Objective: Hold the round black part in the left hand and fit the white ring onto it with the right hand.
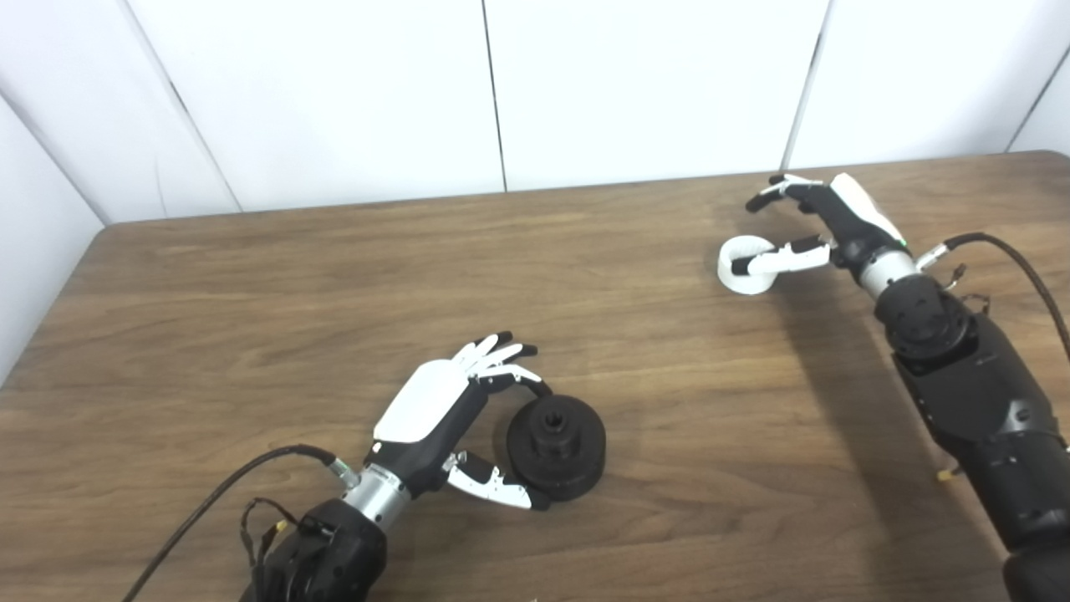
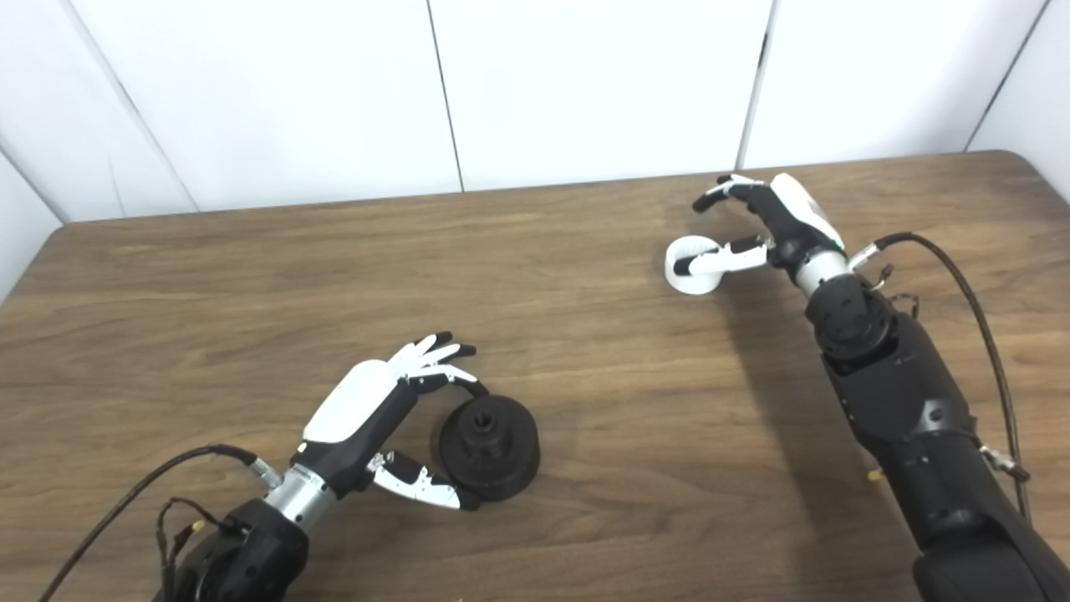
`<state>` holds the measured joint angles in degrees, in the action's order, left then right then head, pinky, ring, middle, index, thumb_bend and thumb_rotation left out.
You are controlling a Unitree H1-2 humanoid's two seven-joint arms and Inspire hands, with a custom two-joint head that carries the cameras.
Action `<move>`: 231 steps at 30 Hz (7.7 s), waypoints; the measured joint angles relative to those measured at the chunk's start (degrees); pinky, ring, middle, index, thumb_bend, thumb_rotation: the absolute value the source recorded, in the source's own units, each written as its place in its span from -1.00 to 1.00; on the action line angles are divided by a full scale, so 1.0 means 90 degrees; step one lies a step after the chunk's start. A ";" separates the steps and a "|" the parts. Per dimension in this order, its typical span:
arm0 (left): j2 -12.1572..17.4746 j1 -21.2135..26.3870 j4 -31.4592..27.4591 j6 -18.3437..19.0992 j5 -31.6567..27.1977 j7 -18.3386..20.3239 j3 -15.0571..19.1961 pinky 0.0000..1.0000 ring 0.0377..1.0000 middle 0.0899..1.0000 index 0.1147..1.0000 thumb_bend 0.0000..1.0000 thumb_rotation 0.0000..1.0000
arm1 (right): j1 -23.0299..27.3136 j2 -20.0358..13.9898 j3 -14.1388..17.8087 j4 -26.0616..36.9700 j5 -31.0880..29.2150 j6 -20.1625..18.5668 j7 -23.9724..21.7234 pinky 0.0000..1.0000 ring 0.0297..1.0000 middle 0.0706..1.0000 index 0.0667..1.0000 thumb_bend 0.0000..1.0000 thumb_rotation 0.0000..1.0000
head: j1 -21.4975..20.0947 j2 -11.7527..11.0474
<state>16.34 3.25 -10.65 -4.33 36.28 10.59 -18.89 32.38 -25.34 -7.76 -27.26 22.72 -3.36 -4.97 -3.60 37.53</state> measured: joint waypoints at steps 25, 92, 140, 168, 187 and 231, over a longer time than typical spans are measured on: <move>-0.0036 -0.0005 0.0021 -0.0026 0.0006 0.0000 0.0027 0.98 0.97 0.82 0.14 0.68 -0.52 | 0.0072 -0.0190 -0.0230 -0.0126 0.0155 0.0004 -0.0250 0.83 0.97 0.84 0.32 1.00 -0.32 | 0.0029 0.0029; -0.0127 0.0005 0.0083 0.0107 0.0021 -0.0060 -0.0021 1.00 0.98 0.82 0.13 0.67 -0.51 | -0.0493 -0.0169 -0.0035 0.2126 -0.0099 -0.0544 -0.0775 0.96 0.93 0.75 -0.10 0.05 -0.71 | 0.0127 0.0107; -0.0243 0.0119 0.0053 0.0254 0.0166 0.0048 -0.0135 1.00 0.96 0.80 0.10 0.70 -0.50 | -0.1798 0.0557 -0.1012 0.6352 0.0011 -0.2496 -0.2717 0.81 0.98 0.79 -0.10 0.05 -0.71 | 0.0303 0.0430; -0.0336 0.0173 -0.0193 0.0521 0.0384 0.0402 -0.0231 1.00 0.96 0.81 0.11 0.68 -0.44 | -0.1801 0.0791 -0.1277 0.5800 0.0177 -0.2317 -0.2656 0.85 0.97 0.76 -0.10 0.05 -0.71 | 0.0527 0.0557; -0.0364 0.0178 -0.0289 0.0643 0.0421 0.0538 -0.0214 0.98 0.96 0.81 0.12 0.68 -0.44 | -0.2017 0.0707 -0.1391 0.5681 0.0267 -0.2124 -0.2629 0.77 0.96 0.77 -0.09 0.05 -0.71 | 0.0615 0.0664; -0.0530 0.0192 -0.0269 0.0618 0.0487 0.0717 -0.0203 0.97 0.94 0.79 0.11 0.69 -0.46 | -0.2151 0.0505 -0.1822 0.6057 0.1583 -0.1512 -0.2688 0.85 1.00 0.79 -0.09 0.05 -0.70 | 0.0566 0.0703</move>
<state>11.57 4.98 -13.07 1.23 40.66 17.04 -20.72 13.02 -20.79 -24.16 27.26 36.96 -16.97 -29.17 1.49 43.86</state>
